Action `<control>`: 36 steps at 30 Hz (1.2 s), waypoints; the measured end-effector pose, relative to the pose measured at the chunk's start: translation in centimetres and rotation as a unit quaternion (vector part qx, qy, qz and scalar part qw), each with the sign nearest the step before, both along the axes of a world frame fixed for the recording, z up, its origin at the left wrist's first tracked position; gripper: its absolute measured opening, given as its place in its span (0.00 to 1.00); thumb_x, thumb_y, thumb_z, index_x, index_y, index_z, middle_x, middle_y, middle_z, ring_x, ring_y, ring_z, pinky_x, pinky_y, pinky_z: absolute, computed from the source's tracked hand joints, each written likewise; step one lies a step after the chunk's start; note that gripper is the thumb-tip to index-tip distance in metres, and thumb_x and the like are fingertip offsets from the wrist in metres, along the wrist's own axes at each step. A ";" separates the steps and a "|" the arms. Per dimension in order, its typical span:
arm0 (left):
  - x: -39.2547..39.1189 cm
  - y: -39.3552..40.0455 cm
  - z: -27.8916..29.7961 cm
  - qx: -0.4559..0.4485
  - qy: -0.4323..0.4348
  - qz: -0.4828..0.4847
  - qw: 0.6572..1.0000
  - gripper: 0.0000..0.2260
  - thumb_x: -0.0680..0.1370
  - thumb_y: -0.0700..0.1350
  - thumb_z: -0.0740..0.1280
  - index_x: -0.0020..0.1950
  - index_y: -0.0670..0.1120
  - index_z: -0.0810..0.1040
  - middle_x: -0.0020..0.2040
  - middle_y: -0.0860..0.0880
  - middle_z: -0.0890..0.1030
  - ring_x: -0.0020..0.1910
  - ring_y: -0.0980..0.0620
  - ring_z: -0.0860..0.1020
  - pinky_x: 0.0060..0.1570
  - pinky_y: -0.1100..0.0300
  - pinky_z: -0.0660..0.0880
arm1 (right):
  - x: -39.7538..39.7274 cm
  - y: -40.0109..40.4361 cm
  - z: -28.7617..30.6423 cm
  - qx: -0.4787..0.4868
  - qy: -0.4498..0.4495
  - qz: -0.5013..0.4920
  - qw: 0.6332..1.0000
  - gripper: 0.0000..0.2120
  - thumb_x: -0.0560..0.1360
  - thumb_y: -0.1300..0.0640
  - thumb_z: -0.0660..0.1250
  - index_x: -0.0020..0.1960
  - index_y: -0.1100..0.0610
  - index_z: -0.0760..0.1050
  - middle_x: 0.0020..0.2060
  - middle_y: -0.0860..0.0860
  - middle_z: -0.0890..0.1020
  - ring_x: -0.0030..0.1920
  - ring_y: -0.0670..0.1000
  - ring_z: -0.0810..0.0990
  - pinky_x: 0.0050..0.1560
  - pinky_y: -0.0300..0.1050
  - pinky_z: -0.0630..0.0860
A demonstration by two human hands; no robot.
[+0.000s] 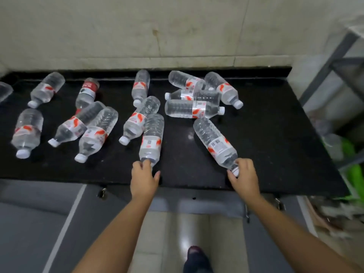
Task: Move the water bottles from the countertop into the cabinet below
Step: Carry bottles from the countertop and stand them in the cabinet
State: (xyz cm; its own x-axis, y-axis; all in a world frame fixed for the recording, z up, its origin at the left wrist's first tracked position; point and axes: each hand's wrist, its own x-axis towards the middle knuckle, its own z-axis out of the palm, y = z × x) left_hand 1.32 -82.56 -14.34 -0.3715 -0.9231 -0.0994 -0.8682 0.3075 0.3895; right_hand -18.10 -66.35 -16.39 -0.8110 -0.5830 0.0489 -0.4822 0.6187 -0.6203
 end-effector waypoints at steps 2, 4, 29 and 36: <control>-0.3 -0.7 -0.7 0.008 0.041 0.028 0.999 0.15 0.73 0.40 0.69 0.56 0.36 0.71 0.56 0.35 0.69 0.52 0.37 0.72 0.50 0.48 0.72 | 0.4 -0.2 -0.2 -0.035 0.010 -0.013 0.999 0.15 0.65 0.74 0.72 0.50 0.74 0.75 0.47 0.71 0.76 0.46 0.67 0.78 0.46 0.55 0.77; -0.4 -1.2 -1.2 0.008 0.063 0.038 0.997 0.13 0.73 0.38 0.67 0.55 0.35 0.71 0.55 0.34 0.69 0.51 0.36 0.72 0.49 0.47 0.72 | 0.8 -0.2 -0.5 -0.061 0.039 -0.007 0.997 0.15 0.60 0.77 0.74 0.45 0.76 0.75 0.42 0.72 0.76 0.41 0.68 0.80 0.42 0.50 0.77; 11.8 14.0 3.5 0.074 0.017 -0.225 0.971 0.12 0.71 0.41 0.67 0.53 0.39 0.78 0.54 0.38 0.75 0.54 0.40 0.75 0.50 0.56 0.72 | 18.3 15.2 7.1 0.178 -0.023 0.109 0.978 0.16 0.70 0.61 0.70 0.57 0.59 0.78 0.55 0.59 0.77 0.57 0.58 0.76 0.57 0.45 0.72; 8.9 16.9 -7.8 0.204 -0.114 -0.244 0.941 0.14 0.71 0.41 0.67 0.57 0.41 0.77 0.58 0.39 0.74 0.58 0.42 0.73 0.55 0.58 0.71 | 14.2 16.4 -4.4 0.248 -0.117 0.126 0.954 0.17 0.72 0.63 0.65 0.61 0.59 0.75 0.60 0.57 0.74 0.61 0.57 0.72 0.58 0.43 0.70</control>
